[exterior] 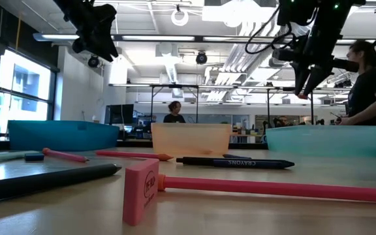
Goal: Sort crayons/erasers/pens/pencils in bins
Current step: Put the orange eraser into the green bin
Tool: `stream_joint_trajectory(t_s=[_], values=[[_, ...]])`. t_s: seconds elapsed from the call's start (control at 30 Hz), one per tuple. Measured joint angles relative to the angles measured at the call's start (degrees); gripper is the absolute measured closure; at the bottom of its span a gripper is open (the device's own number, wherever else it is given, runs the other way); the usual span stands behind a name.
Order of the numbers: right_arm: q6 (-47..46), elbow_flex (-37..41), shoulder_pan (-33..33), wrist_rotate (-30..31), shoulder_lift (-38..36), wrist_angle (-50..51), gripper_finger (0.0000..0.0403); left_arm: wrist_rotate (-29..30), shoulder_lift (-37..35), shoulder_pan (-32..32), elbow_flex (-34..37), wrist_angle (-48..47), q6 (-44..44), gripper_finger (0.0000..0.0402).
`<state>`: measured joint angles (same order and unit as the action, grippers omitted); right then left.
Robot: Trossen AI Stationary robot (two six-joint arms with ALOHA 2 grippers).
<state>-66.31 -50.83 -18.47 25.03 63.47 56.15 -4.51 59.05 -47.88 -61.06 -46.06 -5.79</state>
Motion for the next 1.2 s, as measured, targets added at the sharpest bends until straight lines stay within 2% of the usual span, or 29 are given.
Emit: stream_joint_trajectory(t_s=[0.3, 0.53, 0.73, 1.2], values=[[18.8, 0.0, -17.0, -4.6, 2.0, -1.0, 0.0344, 0.0, 0.0, 2.3, 0.0, -0.7, -3.9, 0.0259], [28.8, 3.7, -25.9, -14.3, 8.4, -7.9, 0.0344, 0.1, 0.0, 7.1, 0.0, -0.9, -7.6, 0.0259], [32.4, 4.9, -29.6, -19.4, 13.8, -8.7, 0.0344, 0.2, 0.0, 11.4, 0.0, -0.9, -7.8, 0.0259], [38.5, 4.9, -33.3, -20.8, 21.8, -9.7, 0.0343, 0.2, 2.2, 22.7, 0.0, -0.9, -7.7, 0.0259]])
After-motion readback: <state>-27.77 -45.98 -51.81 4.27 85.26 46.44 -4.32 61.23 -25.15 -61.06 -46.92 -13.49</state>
